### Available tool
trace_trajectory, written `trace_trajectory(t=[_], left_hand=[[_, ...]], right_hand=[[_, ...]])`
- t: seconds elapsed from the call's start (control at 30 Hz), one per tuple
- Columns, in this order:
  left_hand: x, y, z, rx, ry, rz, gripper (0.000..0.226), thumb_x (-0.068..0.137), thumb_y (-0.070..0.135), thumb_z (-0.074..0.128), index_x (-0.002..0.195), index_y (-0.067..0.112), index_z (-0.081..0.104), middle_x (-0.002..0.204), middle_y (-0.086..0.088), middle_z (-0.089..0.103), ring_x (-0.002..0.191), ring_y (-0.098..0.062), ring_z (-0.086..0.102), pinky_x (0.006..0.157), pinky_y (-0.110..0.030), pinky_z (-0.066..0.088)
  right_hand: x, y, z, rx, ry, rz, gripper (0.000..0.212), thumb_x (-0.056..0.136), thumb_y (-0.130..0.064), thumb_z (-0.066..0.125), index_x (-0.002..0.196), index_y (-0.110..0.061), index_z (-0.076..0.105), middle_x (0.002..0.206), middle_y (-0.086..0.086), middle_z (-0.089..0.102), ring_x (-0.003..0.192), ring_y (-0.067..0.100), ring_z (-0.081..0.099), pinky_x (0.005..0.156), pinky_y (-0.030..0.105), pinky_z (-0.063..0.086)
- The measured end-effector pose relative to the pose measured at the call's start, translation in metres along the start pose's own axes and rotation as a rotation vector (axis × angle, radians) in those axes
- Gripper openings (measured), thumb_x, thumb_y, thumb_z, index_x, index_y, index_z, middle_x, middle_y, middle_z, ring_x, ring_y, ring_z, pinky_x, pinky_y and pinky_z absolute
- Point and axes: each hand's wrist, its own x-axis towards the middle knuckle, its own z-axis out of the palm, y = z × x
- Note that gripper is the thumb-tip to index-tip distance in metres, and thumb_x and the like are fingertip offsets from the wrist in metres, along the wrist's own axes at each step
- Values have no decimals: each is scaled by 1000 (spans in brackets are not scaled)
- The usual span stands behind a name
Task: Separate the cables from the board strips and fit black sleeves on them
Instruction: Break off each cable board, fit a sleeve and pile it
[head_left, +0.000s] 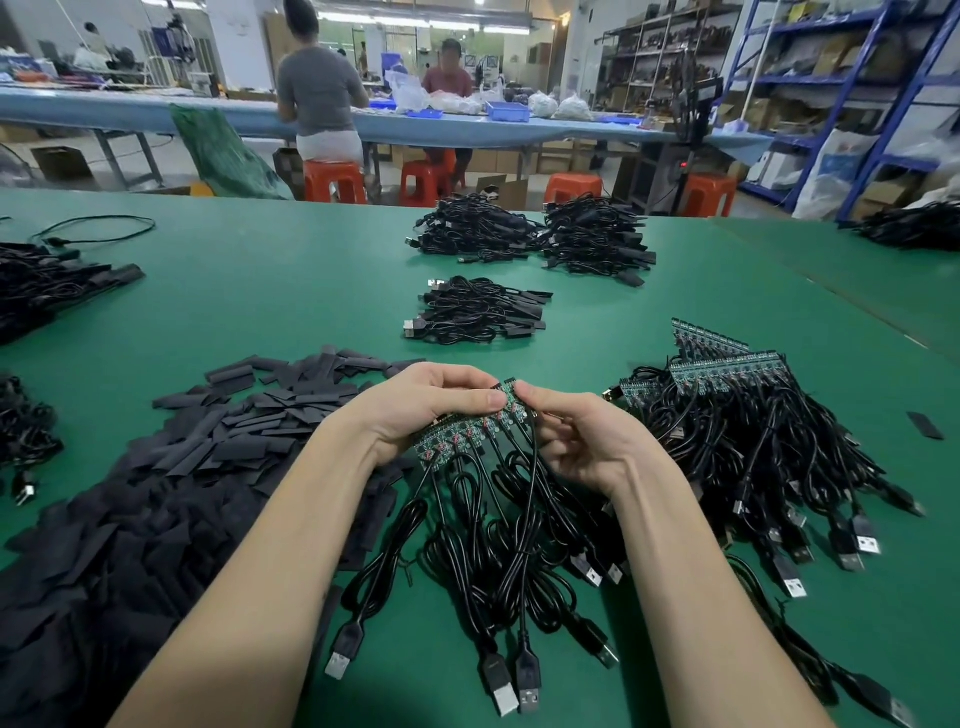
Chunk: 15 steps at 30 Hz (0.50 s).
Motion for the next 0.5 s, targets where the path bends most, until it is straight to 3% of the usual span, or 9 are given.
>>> trace_trajectory(t=[0.1, 0.23, 0.33, 0.4, 0.43, 0.5], left_hand=[[2, -4, -2, -118, -64, 26, 19, 67, 24, 87, 84, 21, 79, 86, 1, 75, 73, -6, 67, 74, -21, 51], [6, -8, -5, 54, 38, 61, 19, 67, 35, 88, 82, 31, 77, 93, 4, 77, 84, -4, 70, 82, -17, 49], [10, -10, -3, 433, 138, 56, 15, 78, 38, 84, 89, 35, 74, 96, 10, 76, 89, -4, 70, 94, -30, 52], [12, -9, 5, 604, 263, 124, 15, 84, 39, 79, 95, 39, 70, 100, 15, 72, 92, -4, 67, 90, -28, 52], [13, -6, 12, 591, 342, 196, 13, 87, 36, 76, 97, 38, 68, 100, 16, 71, 93, -2, 66, 86, -24, 51], [12, 1, 27, 326, 411, 284, 5, 94, 27, 69, 98, 30, 68, 98, 12, 72, 90, -4, 69, 81, -20, 51]], right_hand=[[-2, 1, 0, 136, -59, 21, 17, 65, -21, 83, 63, -15, 68, 61, -7, 51, 40, 0, 28, 32, 11, 20], [-13, -12, -8, 92, -21, -52, 17, 58, -26, 88, 56, -19, 72, 71, -5, 65, 55, 4, 32, 35, 12, 24], [-19, -25, -10, 28, -6, -130, 26, 51, -30, 92, 66, -21, 72, 73, -5, 66, 49, 3, 41, 34, 14, 28], [-21, -30, -5, -72, 28, -193, 26, 57, -35, 91, 71, -23, 73, 68, -10, 64, 47, 2, 44, 36, 13, 28], [-21, -32, -2, -139, 66, -227, 21, 63, -37, 89, 69, -24, 75, 63, -13, 63, 48, 2, 45, 37, 13, 28], [-17, -32, 2, -218, 176, -277, 16, 72, -39, 87, 65, -28, 78, 62, -15, 62, 52, 3, 47, 39, 14, 28]])
